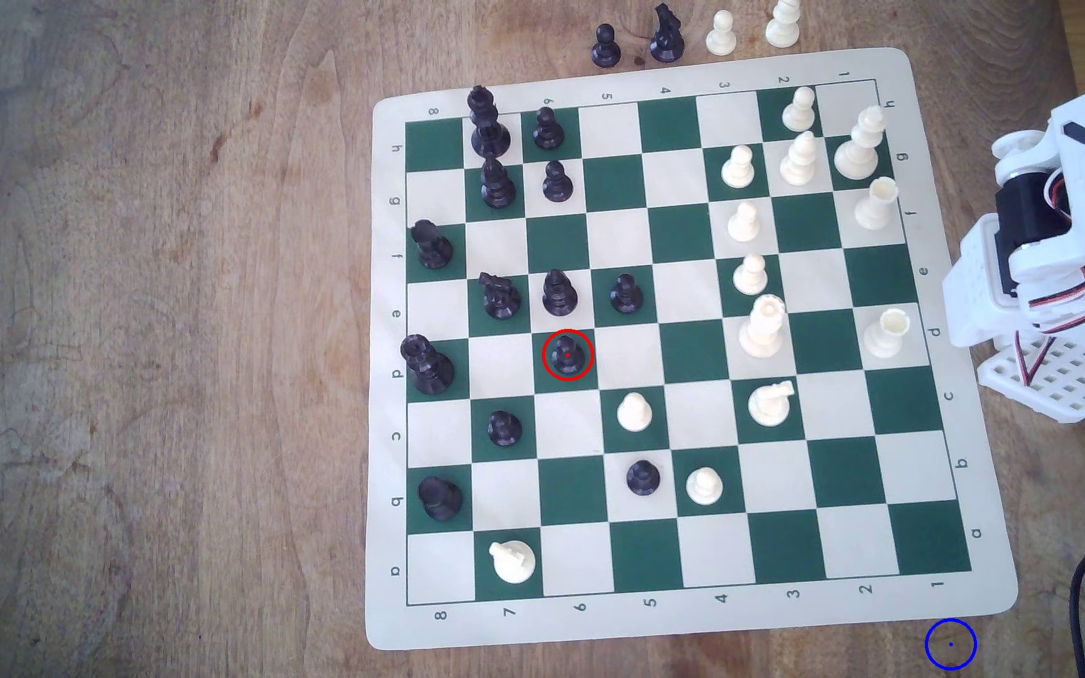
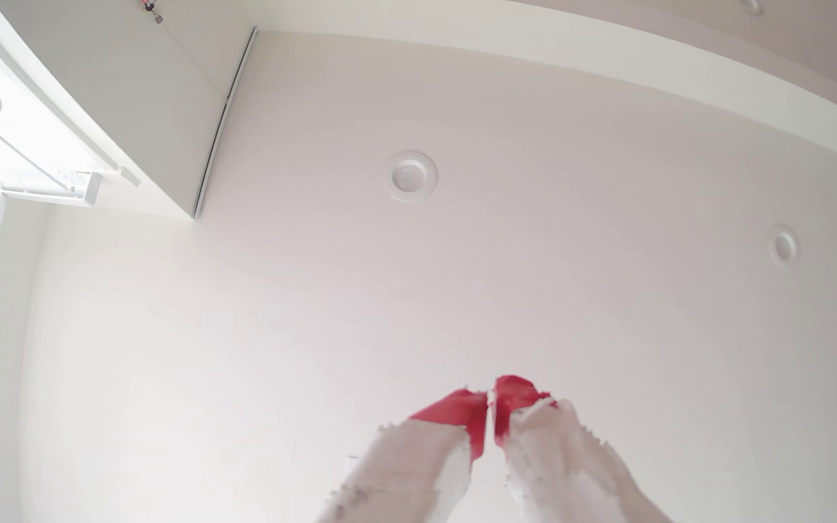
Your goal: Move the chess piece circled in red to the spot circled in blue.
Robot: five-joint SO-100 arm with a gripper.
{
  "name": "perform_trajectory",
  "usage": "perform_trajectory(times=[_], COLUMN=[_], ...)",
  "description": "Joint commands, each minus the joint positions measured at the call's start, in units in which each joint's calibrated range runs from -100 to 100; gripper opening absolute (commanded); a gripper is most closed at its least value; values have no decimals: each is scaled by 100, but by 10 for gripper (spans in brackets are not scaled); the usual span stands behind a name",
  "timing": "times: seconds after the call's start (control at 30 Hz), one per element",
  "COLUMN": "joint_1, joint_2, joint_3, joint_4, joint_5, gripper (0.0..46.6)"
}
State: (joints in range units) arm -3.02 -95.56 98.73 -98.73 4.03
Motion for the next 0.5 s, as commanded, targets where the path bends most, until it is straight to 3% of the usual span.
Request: perform_trajectory(times=[0.0,0.47], joint_1=[48,95], joint_2=[-20,-20], joint_3=[117,117], joint_4=[-78,577], joint_5=[20,20], gripper=[2,2])
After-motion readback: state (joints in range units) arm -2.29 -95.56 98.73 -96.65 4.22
